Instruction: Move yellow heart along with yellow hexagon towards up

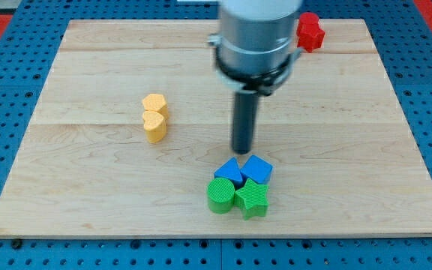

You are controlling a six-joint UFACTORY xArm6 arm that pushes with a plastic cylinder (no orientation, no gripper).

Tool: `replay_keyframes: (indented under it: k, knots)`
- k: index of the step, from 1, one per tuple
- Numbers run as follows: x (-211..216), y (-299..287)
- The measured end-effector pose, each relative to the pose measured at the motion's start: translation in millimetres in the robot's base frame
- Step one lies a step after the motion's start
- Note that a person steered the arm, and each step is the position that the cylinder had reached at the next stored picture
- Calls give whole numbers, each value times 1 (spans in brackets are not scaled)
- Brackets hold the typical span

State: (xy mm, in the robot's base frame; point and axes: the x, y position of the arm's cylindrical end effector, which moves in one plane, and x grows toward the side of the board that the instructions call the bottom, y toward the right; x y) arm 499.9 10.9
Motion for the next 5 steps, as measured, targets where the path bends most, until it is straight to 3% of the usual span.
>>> replay_keyframes:
  k: [2, 4, 5]
  knots:
    - [17, -161]
    - [-19, -172]
    - [-18, -166]
